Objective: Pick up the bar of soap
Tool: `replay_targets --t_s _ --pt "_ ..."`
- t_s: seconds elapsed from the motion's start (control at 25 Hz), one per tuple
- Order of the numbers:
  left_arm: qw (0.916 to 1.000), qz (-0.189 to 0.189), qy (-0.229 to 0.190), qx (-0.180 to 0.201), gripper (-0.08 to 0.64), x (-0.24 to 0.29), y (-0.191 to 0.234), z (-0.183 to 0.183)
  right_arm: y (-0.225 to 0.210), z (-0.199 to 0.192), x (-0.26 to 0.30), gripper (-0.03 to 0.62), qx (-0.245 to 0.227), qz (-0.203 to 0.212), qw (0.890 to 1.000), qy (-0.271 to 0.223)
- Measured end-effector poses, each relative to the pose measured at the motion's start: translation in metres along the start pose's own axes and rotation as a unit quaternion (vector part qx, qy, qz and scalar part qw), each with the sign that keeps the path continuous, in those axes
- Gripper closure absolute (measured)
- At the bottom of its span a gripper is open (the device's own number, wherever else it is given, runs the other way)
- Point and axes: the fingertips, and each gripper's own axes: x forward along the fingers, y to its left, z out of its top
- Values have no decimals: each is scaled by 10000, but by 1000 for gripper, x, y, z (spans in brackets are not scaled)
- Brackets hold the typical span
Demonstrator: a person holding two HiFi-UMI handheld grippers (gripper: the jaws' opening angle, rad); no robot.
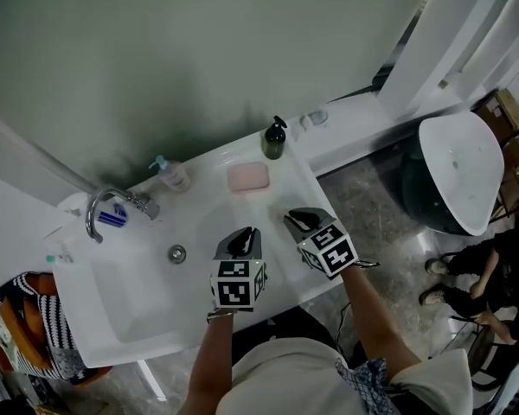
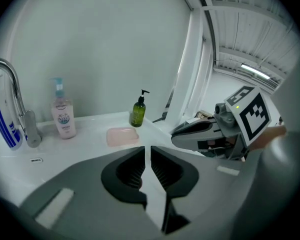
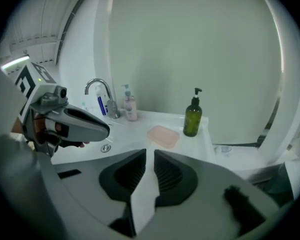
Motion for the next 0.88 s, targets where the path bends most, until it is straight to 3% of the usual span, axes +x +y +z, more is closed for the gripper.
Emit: replay_targets --t_s 0.12,0.2,0.32,0.44,0.88 --pt "9999 -4 -71 -116 515 -2 -1 -1 8 2 -3 532 225 -86 9997 -76" --pt "9997 12 -128 -199 515 -3 -1 -1 7 3 -10 545 512 -431 9975 -212" --pt "9995 53 -168 -263 515 -3 0 -1 4 3 -20 565 1136 -860 9884 -520" --pt "9990 59 -172 -400 515 -2 -2 -3 9 -7 -24 571 1597 -919 9812 -574" --pt "9993 -6 -75 -360 519 1 -13 -10 16 -23 -26 578 1558 -1080 9812 -369"
